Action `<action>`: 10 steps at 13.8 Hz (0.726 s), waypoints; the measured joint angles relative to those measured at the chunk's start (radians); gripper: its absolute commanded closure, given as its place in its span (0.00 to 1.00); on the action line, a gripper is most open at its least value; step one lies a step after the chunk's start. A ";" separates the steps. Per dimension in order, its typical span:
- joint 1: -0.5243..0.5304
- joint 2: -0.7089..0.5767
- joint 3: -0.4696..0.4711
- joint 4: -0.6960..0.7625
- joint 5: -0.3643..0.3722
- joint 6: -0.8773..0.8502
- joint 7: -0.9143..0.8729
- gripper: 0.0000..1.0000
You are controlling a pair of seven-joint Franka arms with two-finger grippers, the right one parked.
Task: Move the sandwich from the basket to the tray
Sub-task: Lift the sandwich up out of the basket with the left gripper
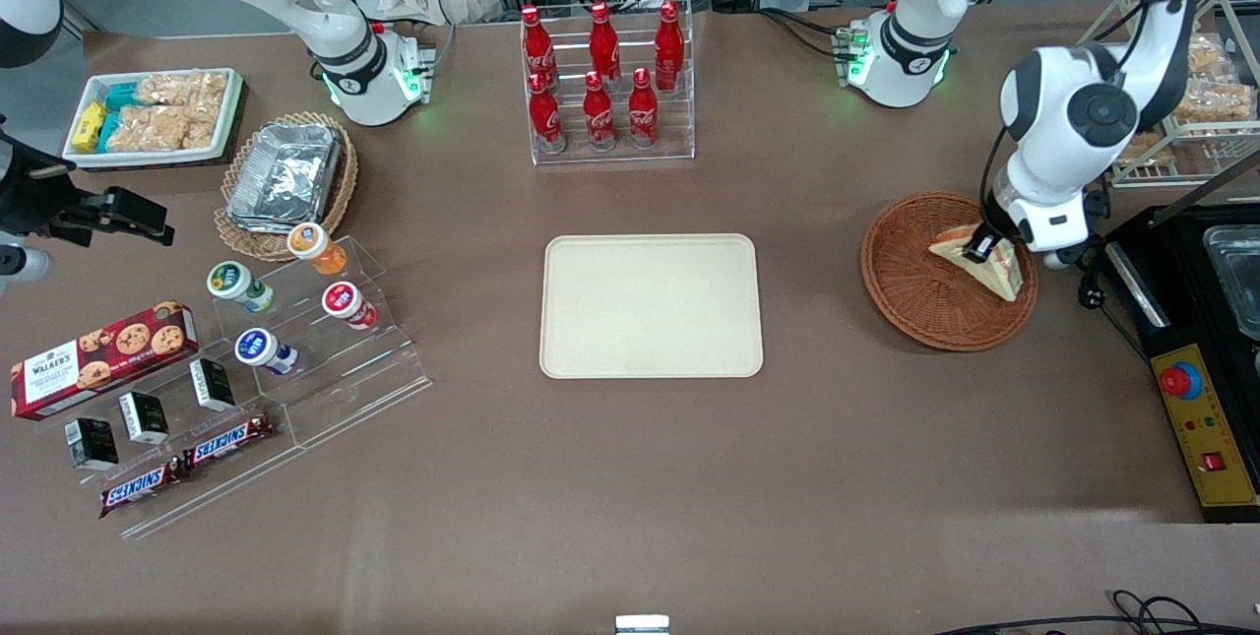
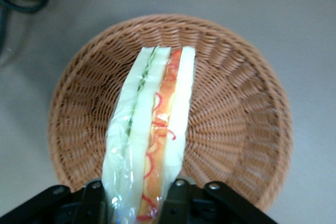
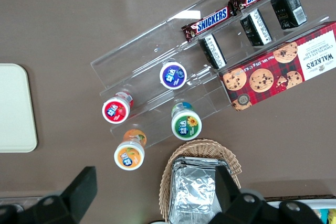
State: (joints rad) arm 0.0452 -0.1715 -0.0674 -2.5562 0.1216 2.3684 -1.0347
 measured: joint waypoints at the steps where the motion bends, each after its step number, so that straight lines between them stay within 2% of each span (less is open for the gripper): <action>1: -0.017 -0.035 -0.005 0.028 0.000 -0.074 0.012 1.00; 4: -0.077 -0.086 -0.012 0.182 -0.006 -0.327 0.094 1.00; 7: -0.129 -0.063 -0.015 0.411 -0.059 -0.569 0.135 1.00; 10: -0.244 0.008 -0.020 0.580 -0.102 -0.659 0.163 1.00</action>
State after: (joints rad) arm -0.1986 -0.1640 -0.0878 -1.9762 0.0197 1.7092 -0.8720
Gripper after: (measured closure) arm 0.749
